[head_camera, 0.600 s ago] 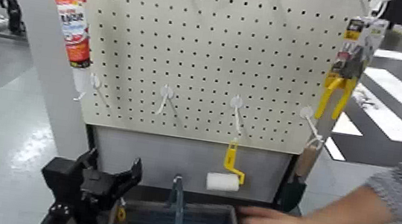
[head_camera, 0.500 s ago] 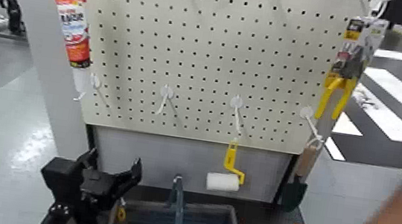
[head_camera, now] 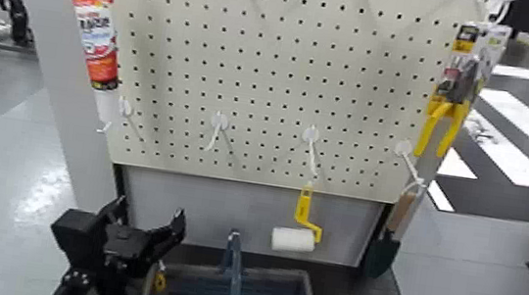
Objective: Grasp the handle of the crate.
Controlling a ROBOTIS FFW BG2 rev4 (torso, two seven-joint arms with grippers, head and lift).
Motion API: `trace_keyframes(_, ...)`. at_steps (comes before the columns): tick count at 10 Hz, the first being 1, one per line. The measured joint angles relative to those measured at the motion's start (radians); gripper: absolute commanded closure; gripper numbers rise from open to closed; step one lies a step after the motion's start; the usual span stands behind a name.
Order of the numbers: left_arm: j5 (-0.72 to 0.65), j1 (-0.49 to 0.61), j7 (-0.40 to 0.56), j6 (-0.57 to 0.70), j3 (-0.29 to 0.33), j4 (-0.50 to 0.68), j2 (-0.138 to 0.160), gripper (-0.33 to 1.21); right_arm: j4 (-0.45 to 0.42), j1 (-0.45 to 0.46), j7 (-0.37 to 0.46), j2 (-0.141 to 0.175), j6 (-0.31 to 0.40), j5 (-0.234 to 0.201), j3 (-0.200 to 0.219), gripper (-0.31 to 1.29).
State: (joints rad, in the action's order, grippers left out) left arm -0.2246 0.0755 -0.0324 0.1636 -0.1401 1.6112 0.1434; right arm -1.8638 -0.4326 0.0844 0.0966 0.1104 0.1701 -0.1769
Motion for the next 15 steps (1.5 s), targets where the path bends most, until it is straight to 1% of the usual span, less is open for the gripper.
trace_keyframes(2,-0.046,0.017,-0.016,-0.009,-0.001,0.016,-0.001,0.13,0.0,0.0,0.0,0.0,-0.001,0.001,-0.001,0.15)
trace_keyframes(3,-0.076,0.035,-0.033,-0.031,0.005,0.046,-0.003,0.13,0.0,0.0,0.0,0.0,-0.001,0.002,0.0,0.15)
trace_keyframes(5,-0.139,0.08,-0.088,-0.15,0.041,0.153,-0.001,0.13,0.0,-0.001,0.0,0.0,-0.004,0.002,0.0,0.15)
trace_keyframes(7,-0.241,0.1,-0.133,-0.304,0.077,0.233,0.004,0.13,0.0,-0.001,0.0,0.0,-0.008,0.004,0.0,0.15)
trace_keyframes(9,-0.386,0.095,-0.135,-0.417,0.081,0.25,0.021,0.13,0.0,0.001,0.0,0.002,-0.012,0.004,-0.002,0.15)
trace_keyframes(10,-0.451,0.094,-0.136,-0.457,0.088,0.256,0.025,0.13,0.0,0.002,0.0,0.002,-0.013,0.005,-0.003,0.15)
trace_keyframes(15,-0.748,0.085,-0.163,-0.73,0.158,0.295,0.05,0.13,-0.002,0.002,0.0,0.001,-0.017,0.004,-0.003,0.15)
